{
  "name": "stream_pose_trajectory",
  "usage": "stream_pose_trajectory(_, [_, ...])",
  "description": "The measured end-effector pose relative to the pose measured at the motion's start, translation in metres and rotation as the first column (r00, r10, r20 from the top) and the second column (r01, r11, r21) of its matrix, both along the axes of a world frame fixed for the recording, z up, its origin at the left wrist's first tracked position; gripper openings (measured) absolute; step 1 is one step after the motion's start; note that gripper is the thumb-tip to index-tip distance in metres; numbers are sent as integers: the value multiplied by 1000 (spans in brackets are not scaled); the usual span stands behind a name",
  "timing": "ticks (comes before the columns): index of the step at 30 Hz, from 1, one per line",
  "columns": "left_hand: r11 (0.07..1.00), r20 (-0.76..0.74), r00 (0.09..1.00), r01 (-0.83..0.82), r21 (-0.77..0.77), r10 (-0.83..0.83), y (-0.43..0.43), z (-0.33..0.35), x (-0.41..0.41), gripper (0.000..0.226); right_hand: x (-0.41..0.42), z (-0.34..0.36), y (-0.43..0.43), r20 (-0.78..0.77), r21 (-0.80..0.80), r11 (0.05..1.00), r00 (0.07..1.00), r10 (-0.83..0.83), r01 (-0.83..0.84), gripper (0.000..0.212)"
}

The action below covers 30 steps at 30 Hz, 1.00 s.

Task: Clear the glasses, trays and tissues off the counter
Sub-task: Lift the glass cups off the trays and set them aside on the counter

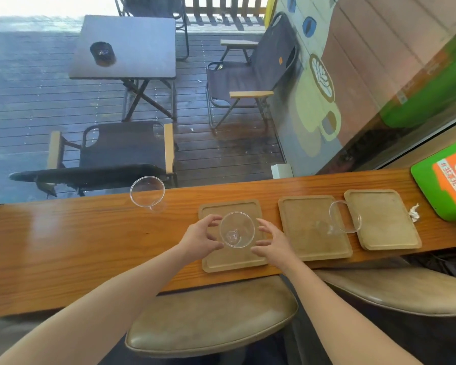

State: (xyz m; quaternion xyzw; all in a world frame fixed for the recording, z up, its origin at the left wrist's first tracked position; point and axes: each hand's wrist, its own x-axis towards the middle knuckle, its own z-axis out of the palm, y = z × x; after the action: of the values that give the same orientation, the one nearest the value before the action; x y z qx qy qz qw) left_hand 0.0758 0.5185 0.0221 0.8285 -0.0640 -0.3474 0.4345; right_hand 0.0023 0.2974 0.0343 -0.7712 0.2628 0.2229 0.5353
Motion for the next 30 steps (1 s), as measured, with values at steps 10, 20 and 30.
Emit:
stream_pose_trajectory(10, [996, 43, 999, 25, -82, -21, 16, 10, 0, 62, 10, 16, 27, 82, 50, 992, 990, 111, -115, 69])
stream_pose_trajectory(20, [992, 55, 992, -114, -48, 116, 105, 14, -8, 67, 30, 7, 116, 112, -7, 955, 949, 295, -296, 70])
stream_pose_trajectory(30, [931, 49, 930, -365, 20, 364, 206, 8, -3, 72, 66, -1, 230, 155, -3, 924, 913, 378, -382, 71])
